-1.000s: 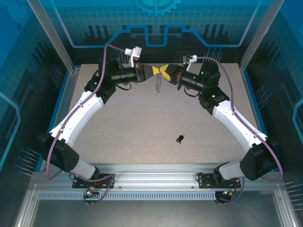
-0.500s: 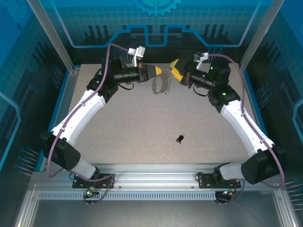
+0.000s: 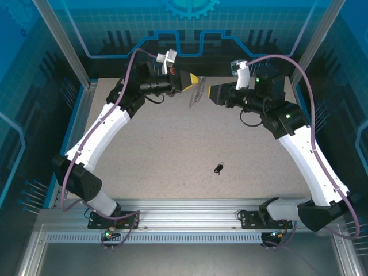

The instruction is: Put the keys on the keyring

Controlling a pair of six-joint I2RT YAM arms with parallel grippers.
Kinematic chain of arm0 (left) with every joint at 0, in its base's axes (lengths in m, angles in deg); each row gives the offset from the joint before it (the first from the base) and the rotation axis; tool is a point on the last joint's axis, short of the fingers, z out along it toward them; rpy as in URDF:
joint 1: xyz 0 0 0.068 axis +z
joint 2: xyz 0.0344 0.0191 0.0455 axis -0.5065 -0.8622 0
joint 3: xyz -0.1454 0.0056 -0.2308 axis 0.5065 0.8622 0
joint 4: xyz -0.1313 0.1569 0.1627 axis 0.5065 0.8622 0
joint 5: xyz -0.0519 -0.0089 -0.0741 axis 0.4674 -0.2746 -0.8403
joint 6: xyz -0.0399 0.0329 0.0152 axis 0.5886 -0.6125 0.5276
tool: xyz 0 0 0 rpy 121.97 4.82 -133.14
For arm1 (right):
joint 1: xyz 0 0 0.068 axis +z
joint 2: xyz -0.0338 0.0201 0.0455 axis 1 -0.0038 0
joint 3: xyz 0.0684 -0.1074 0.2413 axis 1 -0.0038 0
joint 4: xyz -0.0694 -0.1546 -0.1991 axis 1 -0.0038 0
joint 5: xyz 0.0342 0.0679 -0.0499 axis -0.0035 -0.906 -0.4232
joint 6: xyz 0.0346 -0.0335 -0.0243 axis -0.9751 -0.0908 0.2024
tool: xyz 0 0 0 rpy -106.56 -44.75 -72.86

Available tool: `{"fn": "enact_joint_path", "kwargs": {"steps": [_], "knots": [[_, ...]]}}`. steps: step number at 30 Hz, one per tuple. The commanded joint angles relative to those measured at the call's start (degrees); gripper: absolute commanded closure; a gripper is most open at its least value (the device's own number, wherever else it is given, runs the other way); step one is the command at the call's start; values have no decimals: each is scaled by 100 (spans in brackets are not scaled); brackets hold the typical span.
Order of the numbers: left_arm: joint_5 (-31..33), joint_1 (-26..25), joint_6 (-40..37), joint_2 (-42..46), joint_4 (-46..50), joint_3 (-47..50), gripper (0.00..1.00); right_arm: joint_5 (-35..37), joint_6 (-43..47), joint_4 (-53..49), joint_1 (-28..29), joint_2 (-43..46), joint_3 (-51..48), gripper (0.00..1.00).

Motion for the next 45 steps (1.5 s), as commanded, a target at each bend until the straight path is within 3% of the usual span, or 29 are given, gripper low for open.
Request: {"fn": "enact_joint_path", "kwargs": {"steps": [1,11,15,22,27,32,45], "knots": [[57,-23,801,-39,99,-237,100,438,1373,-189,195,0,-27,54],[308,-28,2569,-142,70,-126,100,723,2419,103,429,-115,-69,55],[336,-29,3243,-124,-33,95,100,750,2611,129,400,-224,80,59],[454,-23,4261,5,-724,656,100,293,2738,4,323,-586,611,63],[341,-28,4519,-38,-976,668,100,-181,2770,-147,192,-851,967,64],[318,-24,4468,-18,-1050,689,100,-1507,1582,202,-665,-950,988,63],[311,-24,4459,-21,-1286,772,100,-1790,469,939,-889,-531,60,64]]}}
